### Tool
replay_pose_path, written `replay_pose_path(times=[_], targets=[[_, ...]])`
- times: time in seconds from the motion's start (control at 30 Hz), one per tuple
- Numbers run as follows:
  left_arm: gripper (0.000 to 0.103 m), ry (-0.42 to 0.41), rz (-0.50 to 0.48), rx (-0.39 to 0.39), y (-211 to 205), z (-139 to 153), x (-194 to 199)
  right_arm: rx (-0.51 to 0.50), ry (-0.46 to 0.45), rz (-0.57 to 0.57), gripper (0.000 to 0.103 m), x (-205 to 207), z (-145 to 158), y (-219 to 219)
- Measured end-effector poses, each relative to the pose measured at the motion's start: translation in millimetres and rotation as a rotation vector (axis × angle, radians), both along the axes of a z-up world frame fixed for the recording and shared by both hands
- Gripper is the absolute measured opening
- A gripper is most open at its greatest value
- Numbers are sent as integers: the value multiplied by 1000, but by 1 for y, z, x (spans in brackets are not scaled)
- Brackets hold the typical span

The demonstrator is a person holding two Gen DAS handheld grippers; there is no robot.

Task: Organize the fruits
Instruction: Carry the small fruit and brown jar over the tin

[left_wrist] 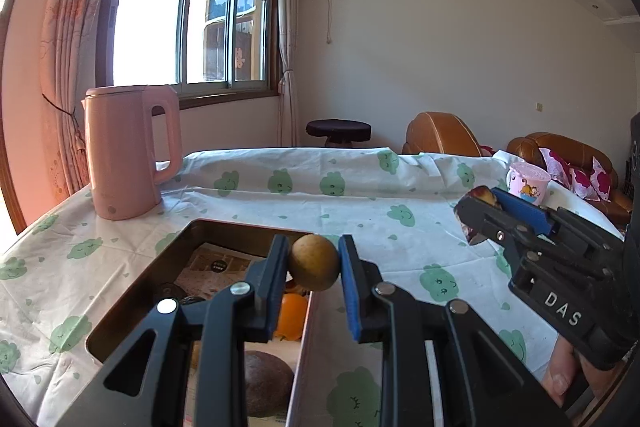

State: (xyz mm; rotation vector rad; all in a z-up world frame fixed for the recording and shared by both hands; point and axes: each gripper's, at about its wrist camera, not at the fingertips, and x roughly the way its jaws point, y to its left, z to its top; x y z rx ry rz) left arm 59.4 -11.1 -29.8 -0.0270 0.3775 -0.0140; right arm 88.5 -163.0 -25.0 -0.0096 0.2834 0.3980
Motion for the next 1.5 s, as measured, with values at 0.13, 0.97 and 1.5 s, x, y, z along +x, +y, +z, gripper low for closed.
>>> replay_pose_path(times=[0.13,0.97,1.5], targets=[[27,1,29,-4,17,2,-6,8,-7,52,35,-4,8,18],[27,33,164,-5,88,-7,-28,-15,-19,231,35,-21,26,101],[27,76,185,-24,108,-18,-31,-59,27,273,35,-13,15,134]])
